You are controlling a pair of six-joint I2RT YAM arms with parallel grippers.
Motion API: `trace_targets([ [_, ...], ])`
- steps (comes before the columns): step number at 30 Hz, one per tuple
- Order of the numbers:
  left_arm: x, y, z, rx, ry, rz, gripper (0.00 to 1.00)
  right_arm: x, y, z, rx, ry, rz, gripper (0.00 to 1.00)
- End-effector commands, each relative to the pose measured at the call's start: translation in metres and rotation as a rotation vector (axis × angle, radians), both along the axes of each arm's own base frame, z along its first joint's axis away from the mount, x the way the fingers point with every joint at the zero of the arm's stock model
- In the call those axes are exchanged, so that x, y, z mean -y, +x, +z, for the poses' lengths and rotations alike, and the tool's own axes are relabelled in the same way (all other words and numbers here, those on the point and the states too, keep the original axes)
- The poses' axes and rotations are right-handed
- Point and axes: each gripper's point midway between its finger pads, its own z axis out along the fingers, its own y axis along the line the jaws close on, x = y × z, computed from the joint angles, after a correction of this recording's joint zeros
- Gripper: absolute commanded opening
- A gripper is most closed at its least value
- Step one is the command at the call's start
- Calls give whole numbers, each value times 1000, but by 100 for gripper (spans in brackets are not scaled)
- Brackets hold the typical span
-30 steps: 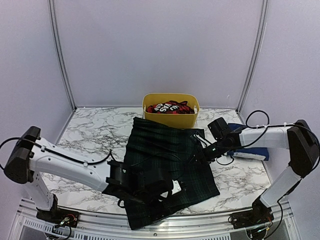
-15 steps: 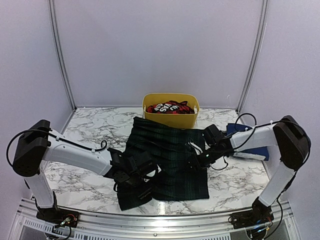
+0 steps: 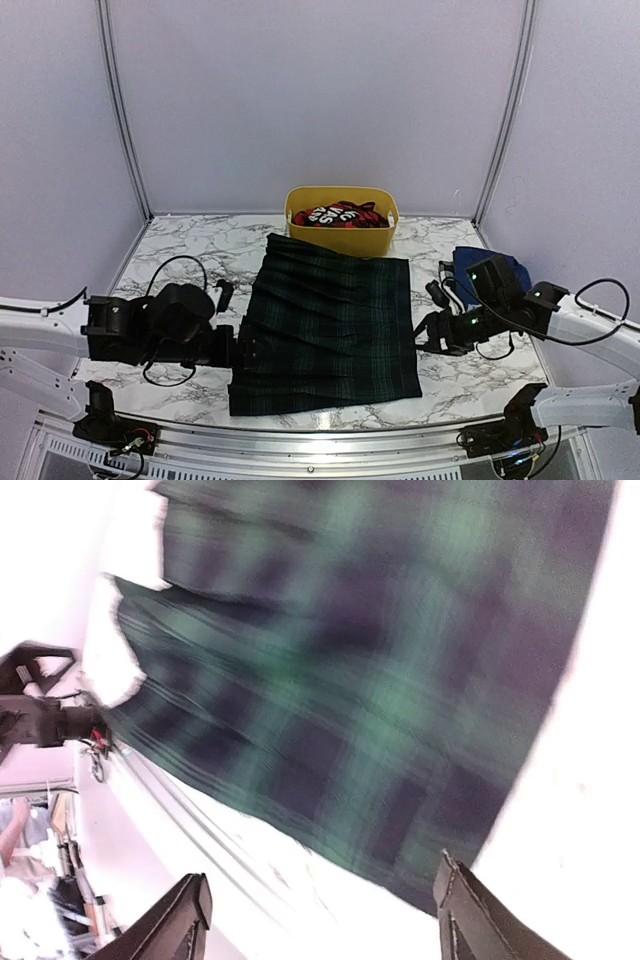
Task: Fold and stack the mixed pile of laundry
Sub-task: Smooth out the flattened skirt at the center of the board.
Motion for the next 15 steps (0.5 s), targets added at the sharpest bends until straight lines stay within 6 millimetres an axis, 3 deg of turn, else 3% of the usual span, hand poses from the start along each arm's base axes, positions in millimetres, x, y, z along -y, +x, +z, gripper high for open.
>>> trace_targets([
  [1,-40,-9,-25,-187,-139,319,99,28,-35,-46,-247,-96,-118,73],
  [6,-57,-28,-55,-315,-115,412,99,36,-59,-77,-383,-110,-158,71],
  [12,-58,-56,-87,-430,-52,449,99,34,-71,-111,-477,-76,-187,59],
  [15,-62,-62,-100,-468,-41,475,99,31,-66,-120,-480,-66,-200,53],
])
